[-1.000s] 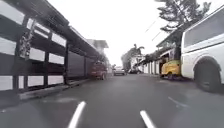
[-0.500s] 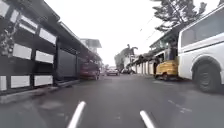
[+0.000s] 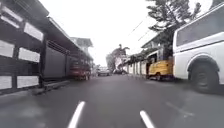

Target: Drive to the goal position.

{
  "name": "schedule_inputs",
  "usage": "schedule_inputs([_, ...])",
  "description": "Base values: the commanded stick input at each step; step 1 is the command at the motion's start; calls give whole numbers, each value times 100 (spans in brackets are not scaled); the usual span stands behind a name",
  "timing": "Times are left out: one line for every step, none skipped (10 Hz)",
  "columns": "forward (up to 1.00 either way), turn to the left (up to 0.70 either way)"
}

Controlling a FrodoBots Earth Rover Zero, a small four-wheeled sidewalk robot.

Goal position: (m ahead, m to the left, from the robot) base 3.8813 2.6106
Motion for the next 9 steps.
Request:
schedule_inputs([70,-5])
schedule_inputs([70,0])
schedule_inputs([70,0])
schedule_inputs([70,0])
schedule_inputs([70,0])
schedule_inputs([70,0])
schedule_inputs([70,0])
schedule_inputs([70,0])
schedule_inputs([70,0])
